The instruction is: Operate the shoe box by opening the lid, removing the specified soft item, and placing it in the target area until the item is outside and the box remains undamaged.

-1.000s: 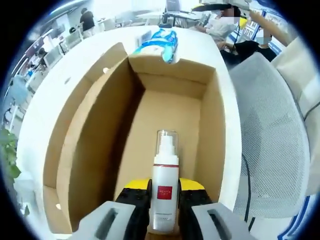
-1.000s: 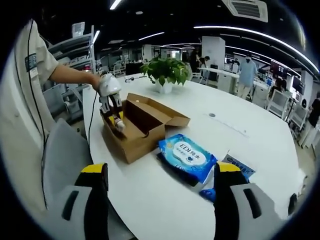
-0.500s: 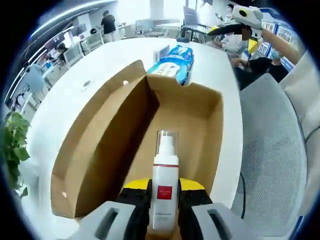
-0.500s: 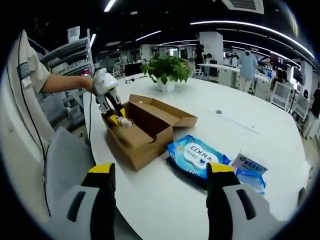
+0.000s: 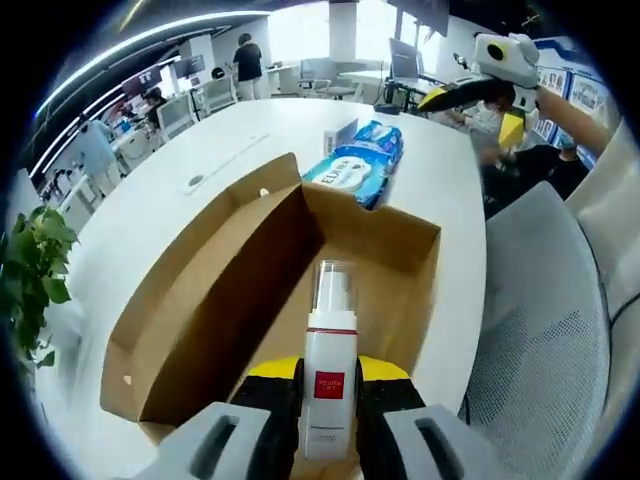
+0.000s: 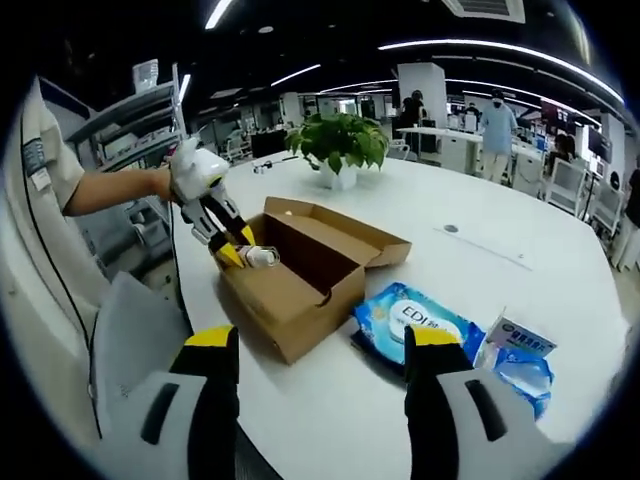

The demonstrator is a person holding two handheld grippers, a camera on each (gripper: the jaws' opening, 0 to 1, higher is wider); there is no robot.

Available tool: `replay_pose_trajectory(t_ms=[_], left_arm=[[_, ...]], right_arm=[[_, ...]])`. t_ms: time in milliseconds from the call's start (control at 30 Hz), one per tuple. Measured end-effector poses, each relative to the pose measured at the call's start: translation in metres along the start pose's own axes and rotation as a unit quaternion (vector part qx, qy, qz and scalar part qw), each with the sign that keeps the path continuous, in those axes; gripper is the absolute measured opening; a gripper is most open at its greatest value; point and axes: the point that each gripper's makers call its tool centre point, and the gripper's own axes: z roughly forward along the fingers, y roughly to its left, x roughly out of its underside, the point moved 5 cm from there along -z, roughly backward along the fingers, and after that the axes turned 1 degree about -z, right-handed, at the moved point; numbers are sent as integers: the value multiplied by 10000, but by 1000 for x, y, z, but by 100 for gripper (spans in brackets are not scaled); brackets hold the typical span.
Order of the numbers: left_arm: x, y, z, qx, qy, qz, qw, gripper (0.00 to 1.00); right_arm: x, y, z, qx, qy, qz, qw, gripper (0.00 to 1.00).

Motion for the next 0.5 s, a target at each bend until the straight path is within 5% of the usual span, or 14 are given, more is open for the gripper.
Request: replay_pose_trajectory(t_ms=[500], left_arm=[[-23,-18,7,-463,-574,-325,9967,19]], right_arm=[[-6,10,19,6,-185,543,9984,59]])
